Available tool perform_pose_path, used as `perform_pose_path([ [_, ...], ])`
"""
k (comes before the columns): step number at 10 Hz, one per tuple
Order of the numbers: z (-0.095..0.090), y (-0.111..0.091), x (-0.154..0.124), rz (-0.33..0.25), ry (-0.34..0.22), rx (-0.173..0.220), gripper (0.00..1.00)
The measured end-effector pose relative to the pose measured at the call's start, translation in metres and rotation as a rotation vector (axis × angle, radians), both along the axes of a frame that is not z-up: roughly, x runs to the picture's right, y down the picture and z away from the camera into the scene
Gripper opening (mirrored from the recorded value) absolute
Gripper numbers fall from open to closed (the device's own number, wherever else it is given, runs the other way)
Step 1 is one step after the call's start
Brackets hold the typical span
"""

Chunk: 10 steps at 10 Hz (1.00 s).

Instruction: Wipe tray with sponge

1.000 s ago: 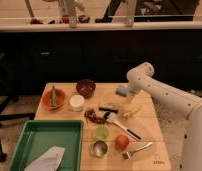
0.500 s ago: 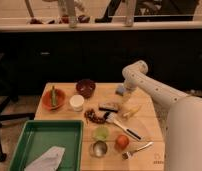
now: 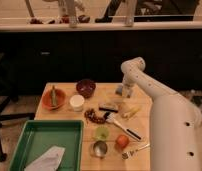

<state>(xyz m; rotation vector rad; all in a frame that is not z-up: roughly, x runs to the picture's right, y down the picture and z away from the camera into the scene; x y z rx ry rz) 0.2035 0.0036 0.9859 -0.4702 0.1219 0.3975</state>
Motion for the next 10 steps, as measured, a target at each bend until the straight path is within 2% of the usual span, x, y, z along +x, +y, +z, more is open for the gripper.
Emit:
perform_pose_path([
  [3, 0.009, 0.004, 0.016, 0.012, 0.022, -0.025, 0.8],
  [10, 0.019, 0.019, 0.023, 0.017, 0.036, -0.066, 0.8],
])
